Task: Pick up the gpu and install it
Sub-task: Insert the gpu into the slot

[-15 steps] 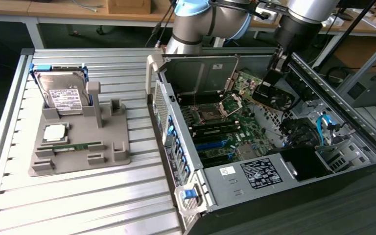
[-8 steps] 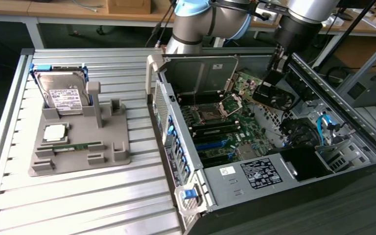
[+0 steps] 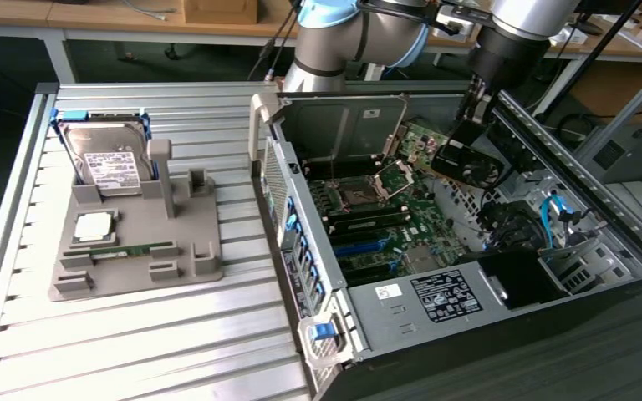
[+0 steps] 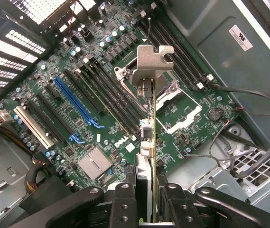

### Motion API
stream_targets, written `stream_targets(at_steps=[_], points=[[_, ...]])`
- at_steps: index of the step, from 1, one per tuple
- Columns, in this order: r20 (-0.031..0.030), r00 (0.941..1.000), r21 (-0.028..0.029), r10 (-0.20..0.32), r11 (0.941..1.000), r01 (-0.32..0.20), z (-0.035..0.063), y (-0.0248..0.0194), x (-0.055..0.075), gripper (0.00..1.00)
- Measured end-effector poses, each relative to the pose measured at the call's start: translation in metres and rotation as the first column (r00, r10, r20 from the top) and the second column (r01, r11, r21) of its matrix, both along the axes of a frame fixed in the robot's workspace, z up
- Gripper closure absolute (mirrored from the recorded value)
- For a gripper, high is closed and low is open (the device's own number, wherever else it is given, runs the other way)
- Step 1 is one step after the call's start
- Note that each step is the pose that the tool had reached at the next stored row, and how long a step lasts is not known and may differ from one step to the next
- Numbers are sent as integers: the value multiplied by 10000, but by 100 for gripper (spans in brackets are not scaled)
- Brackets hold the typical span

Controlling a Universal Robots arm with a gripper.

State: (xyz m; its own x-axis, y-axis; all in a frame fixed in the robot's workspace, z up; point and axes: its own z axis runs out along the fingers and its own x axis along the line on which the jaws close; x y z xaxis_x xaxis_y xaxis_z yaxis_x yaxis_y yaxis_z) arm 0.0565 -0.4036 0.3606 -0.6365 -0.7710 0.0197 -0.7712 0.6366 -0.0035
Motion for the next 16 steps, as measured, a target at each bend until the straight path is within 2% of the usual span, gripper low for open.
stream_targets(at_steps=[4,16], points=[[0,10000,0,86,10000,-86,0,0,0,73],[0,9969,0,781,9969,-781,0,0,1,73]])
